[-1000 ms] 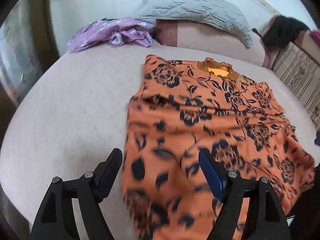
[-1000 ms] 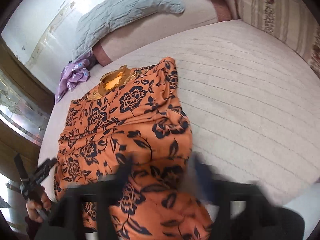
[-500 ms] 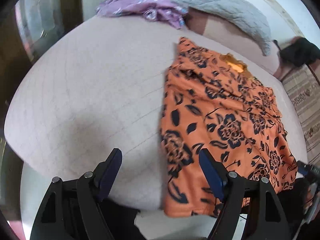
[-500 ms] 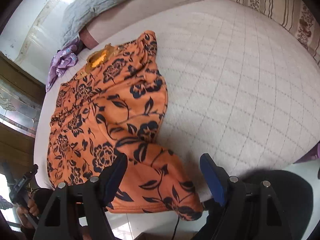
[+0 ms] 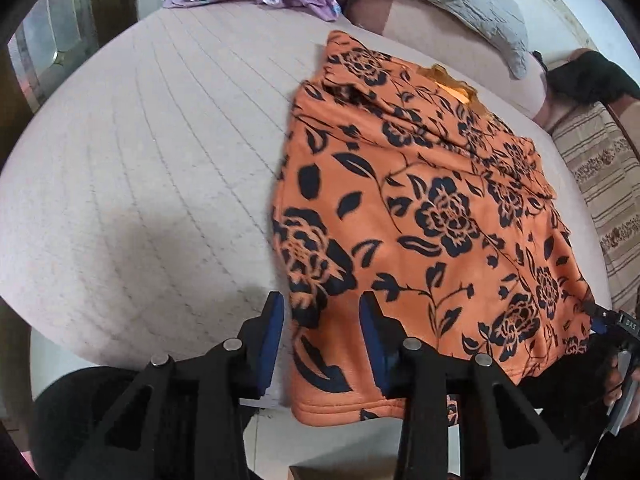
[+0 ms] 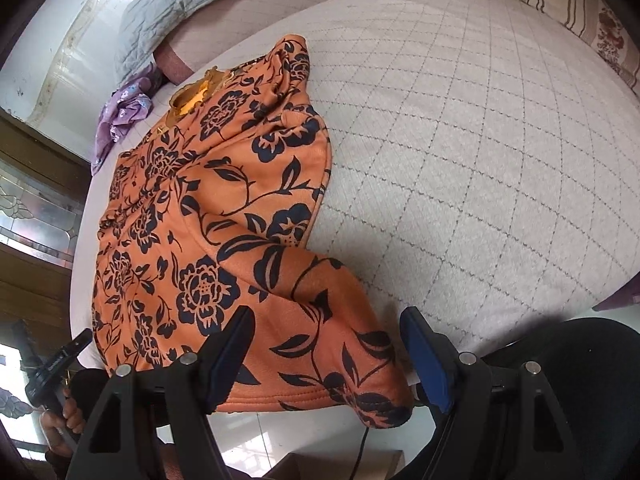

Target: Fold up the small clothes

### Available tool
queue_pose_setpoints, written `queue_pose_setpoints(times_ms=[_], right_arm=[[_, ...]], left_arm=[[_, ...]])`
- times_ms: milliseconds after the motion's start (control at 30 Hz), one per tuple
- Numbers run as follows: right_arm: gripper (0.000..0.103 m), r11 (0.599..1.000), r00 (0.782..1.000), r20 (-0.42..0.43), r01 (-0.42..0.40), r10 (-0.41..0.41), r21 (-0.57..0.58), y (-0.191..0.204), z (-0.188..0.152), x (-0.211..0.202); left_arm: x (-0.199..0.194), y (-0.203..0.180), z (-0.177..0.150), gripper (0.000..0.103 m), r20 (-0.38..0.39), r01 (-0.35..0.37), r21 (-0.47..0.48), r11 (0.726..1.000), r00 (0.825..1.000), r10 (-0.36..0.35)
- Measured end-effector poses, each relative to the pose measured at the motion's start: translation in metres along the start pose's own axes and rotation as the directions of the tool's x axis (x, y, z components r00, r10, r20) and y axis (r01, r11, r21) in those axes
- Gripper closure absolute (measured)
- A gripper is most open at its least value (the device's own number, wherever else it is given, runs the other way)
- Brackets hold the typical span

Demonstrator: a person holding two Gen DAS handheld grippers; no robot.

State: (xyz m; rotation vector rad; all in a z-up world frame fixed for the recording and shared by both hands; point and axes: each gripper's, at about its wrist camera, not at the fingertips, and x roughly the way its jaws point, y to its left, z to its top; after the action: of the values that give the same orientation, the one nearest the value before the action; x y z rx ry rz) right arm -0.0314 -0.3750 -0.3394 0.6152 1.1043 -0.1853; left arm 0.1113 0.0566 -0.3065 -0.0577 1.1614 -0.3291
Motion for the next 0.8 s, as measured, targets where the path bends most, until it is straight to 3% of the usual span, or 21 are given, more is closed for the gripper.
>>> queue_pose_setpoints(times_ms=[67,133,300,467,500,533,667,800], right_arm=[[0.025,1.000,1.000,-0.008,-0.004,0.004,-0.003,0.001,-0.001,0.002],[0.025,1.000,1.000,-0.016,-0.007,0.007,-0.007,0.002,-0.001,0.005],[0.026,1.000,0.999,-0.030,-0.011,0.011,-0.012,0.006,-0.001,0.009],[0.027,0.999,0.999,-0.051,-0.016,0.015,-0.032,0.011,-0.003,0.014],[0.028,0.999,0.998,-0.055,-0.015,0.013,-0.035,0.012,-0.004,0.016],[0.032,0.999,0.998,-0.061,-0.016,0.014,-0.038,0.013,-0.005,0.017],[0.065,0.997,0.996,-0.081,0.026,-0.032,-0.072,0.015,-0.008,0.022],[0.079,0.995,0.996,-0.079,0.031,-0.039,-0.089,0.015,-0.007,0.017]], left_arm=[[0.002,-0.004,-0.003,0.061,-0.006,0.005,0.016,1.000,1.000,-0.005],[0.006,-0.005,-0.005,0.048,-0.025,0.008,0.012,1.000,1.000,-0.007],[0.010,0.002,-0.012,0.048,-0.054,0.053,-0.026,0.998,0.997,-0.055],[0.013,0.000,-0.012,0.076,-0.058,0.078,-0.014,0.997,0.995,-0.078],[0.012,-0.001,-0.011,0.086,-0.055,0.087,-0.014,0.996,0.995,-0.088],[0.012,0.000,-0.011,0.093,-0.054,0.099,-0.016,0.995,0.994,-0.100],[0.011,-0.002,-0.007,0.095,-0.047,0.128,-0.022,0.992,0.991,-0.129],[0.005,-0.001,-0.004,0.096,-0.028,0.159,-0.024,0.987,0.987,-0.160]])
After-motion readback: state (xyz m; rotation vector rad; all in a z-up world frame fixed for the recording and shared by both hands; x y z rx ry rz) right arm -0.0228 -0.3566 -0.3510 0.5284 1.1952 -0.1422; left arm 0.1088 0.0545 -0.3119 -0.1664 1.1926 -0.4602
